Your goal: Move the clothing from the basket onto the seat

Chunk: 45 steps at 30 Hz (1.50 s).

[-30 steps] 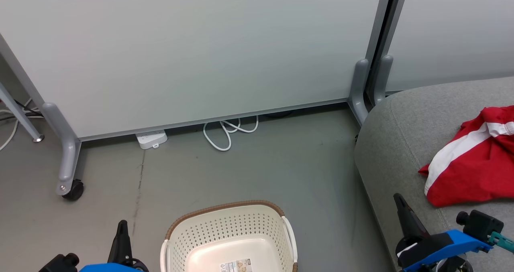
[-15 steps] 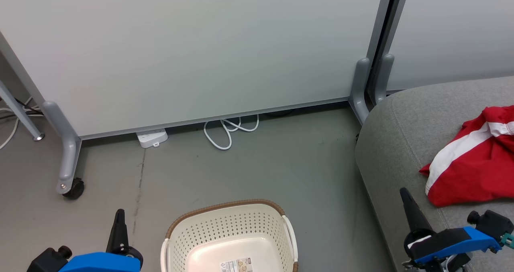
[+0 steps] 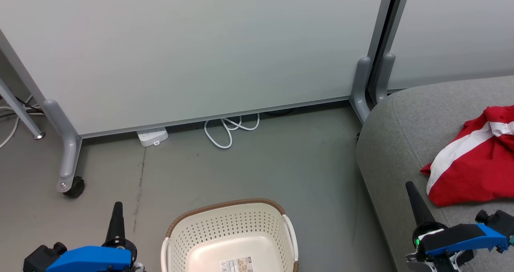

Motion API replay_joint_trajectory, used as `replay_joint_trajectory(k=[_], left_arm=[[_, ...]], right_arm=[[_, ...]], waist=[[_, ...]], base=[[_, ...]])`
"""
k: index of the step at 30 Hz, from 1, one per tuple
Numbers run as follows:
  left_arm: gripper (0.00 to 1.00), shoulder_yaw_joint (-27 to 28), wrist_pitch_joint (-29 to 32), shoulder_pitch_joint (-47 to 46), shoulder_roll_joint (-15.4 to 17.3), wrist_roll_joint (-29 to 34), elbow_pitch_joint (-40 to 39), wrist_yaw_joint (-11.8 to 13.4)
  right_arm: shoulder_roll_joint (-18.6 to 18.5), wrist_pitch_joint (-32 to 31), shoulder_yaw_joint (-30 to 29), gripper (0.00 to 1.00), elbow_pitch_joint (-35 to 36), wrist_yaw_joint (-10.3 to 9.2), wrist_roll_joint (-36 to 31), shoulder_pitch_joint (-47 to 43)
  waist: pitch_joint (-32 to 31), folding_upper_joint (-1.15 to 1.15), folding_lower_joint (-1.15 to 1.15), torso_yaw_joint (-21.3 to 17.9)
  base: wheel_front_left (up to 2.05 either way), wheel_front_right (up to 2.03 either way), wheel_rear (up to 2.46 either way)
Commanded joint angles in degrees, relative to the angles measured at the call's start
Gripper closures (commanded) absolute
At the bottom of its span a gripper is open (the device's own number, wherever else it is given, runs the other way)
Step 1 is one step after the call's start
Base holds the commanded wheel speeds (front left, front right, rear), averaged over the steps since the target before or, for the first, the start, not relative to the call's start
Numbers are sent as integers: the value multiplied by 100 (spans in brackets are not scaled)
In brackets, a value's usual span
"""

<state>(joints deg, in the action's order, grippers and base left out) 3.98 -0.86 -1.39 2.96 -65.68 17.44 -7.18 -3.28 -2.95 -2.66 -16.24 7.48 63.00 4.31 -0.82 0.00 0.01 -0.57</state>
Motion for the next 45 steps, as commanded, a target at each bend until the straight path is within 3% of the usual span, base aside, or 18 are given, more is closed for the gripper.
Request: replay_joint_trajectory(k=[1,45], left_arm=[[100,42,41,-159,6,-162,-89,-29],[100,225,619,-455,-7,-2177,-301,-48]], right_arm=[[9,-30,-42,100,79,2,186,133],[39,-302,-328,100,206,3,2407,200]], waist=[[3,0,0,2],[75,0,-1,44]], base=[[0,0,0],[0,0,0]])
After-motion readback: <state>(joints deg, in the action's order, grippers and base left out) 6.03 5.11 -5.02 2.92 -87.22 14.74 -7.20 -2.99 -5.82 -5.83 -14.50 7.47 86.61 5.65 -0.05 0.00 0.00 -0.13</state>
